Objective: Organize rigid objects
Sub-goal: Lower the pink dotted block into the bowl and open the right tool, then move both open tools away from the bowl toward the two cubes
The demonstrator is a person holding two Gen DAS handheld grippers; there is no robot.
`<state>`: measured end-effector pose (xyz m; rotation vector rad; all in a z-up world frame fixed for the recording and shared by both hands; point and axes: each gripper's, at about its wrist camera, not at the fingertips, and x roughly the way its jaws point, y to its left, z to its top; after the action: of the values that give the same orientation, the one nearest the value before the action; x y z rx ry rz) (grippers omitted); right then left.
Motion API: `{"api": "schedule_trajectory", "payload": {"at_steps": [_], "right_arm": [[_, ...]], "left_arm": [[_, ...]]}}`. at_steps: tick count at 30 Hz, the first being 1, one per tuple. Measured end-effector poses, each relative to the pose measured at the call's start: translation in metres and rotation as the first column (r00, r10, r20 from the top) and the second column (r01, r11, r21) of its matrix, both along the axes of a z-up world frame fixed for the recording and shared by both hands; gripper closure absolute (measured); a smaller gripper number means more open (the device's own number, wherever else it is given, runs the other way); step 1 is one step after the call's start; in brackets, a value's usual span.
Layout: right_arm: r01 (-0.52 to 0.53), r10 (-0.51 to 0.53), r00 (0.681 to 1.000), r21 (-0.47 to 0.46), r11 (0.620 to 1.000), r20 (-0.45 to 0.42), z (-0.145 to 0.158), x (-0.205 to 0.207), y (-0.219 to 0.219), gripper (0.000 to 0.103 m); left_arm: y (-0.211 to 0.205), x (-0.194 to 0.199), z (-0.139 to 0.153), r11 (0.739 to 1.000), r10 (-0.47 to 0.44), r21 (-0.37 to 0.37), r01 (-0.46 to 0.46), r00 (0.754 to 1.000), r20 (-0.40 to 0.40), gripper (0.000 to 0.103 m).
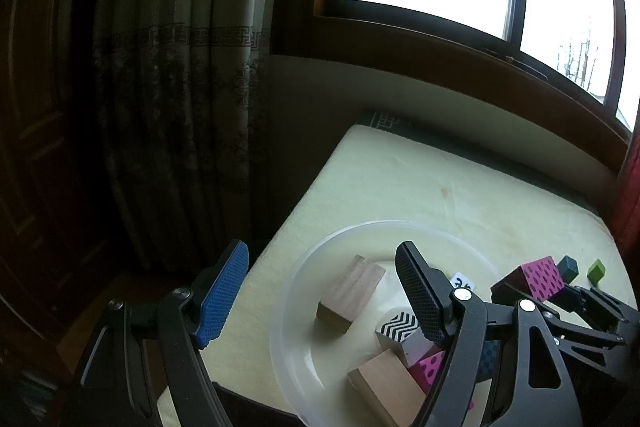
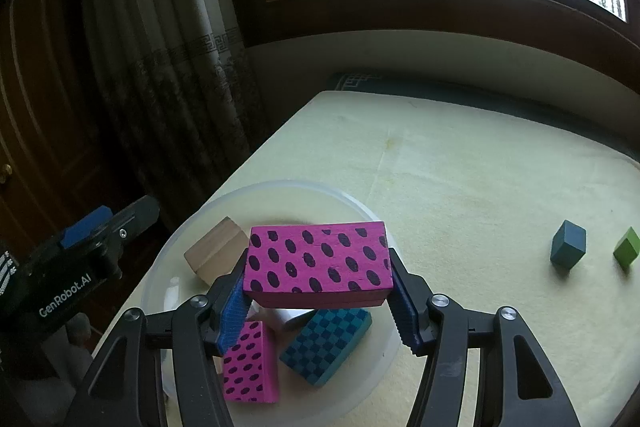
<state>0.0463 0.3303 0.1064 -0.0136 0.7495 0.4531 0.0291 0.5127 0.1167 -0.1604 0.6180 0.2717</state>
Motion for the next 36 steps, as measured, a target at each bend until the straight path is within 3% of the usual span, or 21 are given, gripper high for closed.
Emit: {"api": "schedule_trajectory", "payload": {"at_steps": [19,36], "right_arm": [[0.001,-0.001,1.000,0.030,1.000,0.014,0.004,-0.001,0.007,0.034],[0.097,-0.098,0.995,0.037,0.995,0.011,-0.010,-0.007,-0.032,0.034]], "left_arm": [[0.003,0.000,0.001,1.000,0.002,-0.010,-0.002,1.000,-0.001,0.026],[-0.016,0.000,-0.008,0.999,-0.041,0.007,0.041,0.999,-0.025,0.026]]}}
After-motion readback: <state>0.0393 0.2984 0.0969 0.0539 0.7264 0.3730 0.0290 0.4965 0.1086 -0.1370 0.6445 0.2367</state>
